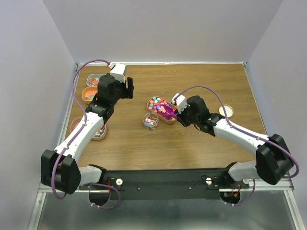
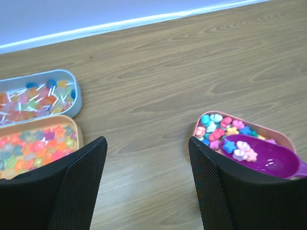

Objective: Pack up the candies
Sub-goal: Scoop the fake candies from the storage box, then place the fake candies in the packing bottle.

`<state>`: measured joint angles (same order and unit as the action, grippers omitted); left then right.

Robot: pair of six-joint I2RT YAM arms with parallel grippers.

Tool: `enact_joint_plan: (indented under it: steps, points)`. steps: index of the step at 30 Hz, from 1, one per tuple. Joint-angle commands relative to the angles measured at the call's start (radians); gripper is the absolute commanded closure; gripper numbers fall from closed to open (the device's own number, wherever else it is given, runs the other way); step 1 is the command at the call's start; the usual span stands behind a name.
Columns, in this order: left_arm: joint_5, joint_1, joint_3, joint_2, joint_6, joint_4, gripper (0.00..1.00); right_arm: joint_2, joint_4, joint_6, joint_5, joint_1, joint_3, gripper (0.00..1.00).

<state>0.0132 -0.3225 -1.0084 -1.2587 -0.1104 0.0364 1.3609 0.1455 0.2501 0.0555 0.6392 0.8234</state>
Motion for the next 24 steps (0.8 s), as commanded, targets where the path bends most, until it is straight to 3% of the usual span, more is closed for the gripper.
enact_joint_plan:
  steps: [1,24]
  points:
    - [0.114,0.005,0.021,0.038,0.026,-0.009,0.23,-0.055,-0.066,-0.018,0.033,-0.007,-0.021,0.99]
    - [0.131,0.019,0.016,0.004,0.020,-0.012,0.22,-0.219,-0.054,-0.046,0.115,-0.006,-0.058,0.99]
